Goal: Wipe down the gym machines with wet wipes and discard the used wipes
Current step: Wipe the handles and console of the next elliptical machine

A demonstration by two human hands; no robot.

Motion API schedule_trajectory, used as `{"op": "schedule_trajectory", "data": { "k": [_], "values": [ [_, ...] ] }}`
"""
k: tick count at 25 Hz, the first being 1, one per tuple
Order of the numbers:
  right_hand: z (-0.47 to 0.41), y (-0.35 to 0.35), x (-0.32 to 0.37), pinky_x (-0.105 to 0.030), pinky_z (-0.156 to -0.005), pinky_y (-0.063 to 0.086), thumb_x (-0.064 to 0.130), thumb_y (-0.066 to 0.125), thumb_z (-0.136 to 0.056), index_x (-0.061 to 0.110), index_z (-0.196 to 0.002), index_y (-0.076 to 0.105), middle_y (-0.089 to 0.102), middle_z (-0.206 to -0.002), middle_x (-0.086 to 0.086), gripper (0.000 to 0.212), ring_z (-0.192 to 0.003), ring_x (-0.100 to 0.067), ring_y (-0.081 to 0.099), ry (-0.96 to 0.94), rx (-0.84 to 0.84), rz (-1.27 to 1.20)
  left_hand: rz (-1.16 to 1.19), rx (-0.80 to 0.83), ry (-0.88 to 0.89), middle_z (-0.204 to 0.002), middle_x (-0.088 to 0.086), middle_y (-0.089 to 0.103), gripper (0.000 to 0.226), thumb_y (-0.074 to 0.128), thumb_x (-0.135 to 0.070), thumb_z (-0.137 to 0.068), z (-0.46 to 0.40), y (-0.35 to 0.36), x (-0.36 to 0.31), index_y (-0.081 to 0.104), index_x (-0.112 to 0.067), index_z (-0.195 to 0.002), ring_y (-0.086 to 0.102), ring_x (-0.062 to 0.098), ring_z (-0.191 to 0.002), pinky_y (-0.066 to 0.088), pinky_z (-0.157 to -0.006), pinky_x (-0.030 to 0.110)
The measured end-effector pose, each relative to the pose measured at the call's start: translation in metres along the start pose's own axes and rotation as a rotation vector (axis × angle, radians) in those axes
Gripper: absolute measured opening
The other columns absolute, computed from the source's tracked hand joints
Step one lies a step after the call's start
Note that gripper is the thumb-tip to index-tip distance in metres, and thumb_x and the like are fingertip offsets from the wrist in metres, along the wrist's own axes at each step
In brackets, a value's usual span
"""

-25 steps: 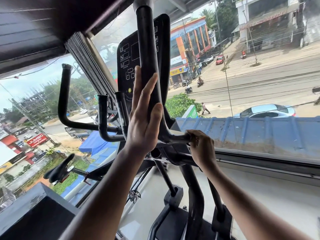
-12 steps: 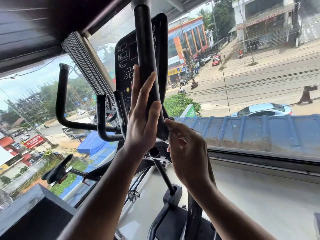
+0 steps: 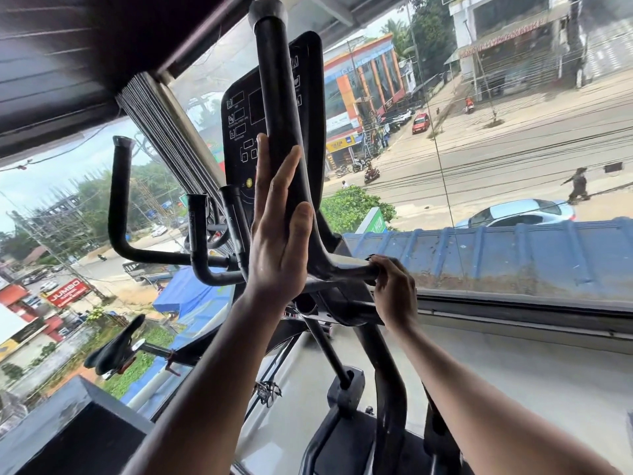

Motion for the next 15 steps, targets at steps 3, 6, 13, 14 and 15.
{"op": "schedule_trajectory", "data": {
  "k": [3, 6, 13, 14, 15],
  "values": [
    [0.005, -0.006, -0.007, -0.029, -0.084, 0.058, -0.003, 0.063, -0.093, 0.019, -0.112, 0.072, 0.051, -0.114, -0.004, 0.03, -0.081, -0.017, 0.063, 0.132, -0.059, -0.061, 0.001, 0.001, 0.006, -0.17, 0.025, 0.014, 0.053, 0.039, -0.014, -0.105, -0.001, -0.001, -0.001, 0.038, 0.0, -0.155, 0.013, 0.026, -0.16, 0.017, -0.128, 0.041],
    [0.021, -0.009, -0.024, -0.006, -0.075, 0.047, 0.013, 0.067, -0.098, 0.021, -0.111, 0.067, 0.062, -0.105, -0.004, 0.016, -0.079, -0.01, 0.064, 0.415, -0.174, -0.33, -0.005, 0.025, 0.018, -0.169, 0.025, 0.013, 0.052, 0.041, -0.017, -0.106, 0.0, -0.002, -0.001, 0.04, -0.001, -0.155, 0.013, 0.018, -0.16, 0.018, -0.125, 0.026],
    [0.043, 0.018, -0.034, -0.019, -0.062, 0.058, 0.007, 0.081, -0.086, 0.015, -0.096, 0.068, 0.076, -0.09, -0.008, 0.019, -0.071, -0.016, 0.074, 0.779, -0.334, -0.819, -0.41, 0.282, 0.463, -0.168, 0.018, 0.023, 0.08, 0.046, -0.081, -0.09, -0.055, -0.024, 0.02, 0.044, -0.031, -0.154, 0.018, 0.038, -0.156, 0.025, -0.116, 0.072],
    [0.046, 0.02, -0.032, -0.019, -0.062, 0.058, 0.007, 0.081, -0.086, 0.012, -0.096, 0.068, 0.076, -0.089, -0.009, 0.018, -0.073, -0.018, 0.074, 0.772, -0.342, -0.855, -0.391, 0.294, 0.489, -0.169, 0.016, 0.022, 0.084, 0.045, -0.083, -0.088, -0.064, -0.023, 0.022, 0.044, -0.031, -0.154, 0.014, 0.038, -0.158, 0.022, -0.116, 0.074],
    [0.049, 0.021, -0.031, -0.019, -0.062, 0.059, 0.005, 0.081, -0.086, 0.009, -0.096, 0.068, 0.076, -0.089, -0.01, 0.017, -0.075, -0.02, 0.074, 0.763, -0.349, -0.884, -0.362, 0.301, 0.505, -0.17, 0.013, 0.022, 0.086, 0.046, -0.082, -0.086, -0.072, -0.018, 0.024, 0.046, -0.03, -0.154, 0.01, 0.037, -0.159, 0.019, -0.117, 0.075]
  ]
}}
Point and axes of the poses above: each hand's wrist, its own z-axis away from the middle knuckle, its own y-axis out of the palm, x = y × z, the point moved 8 cm from there along -z, towards the middle knuckle
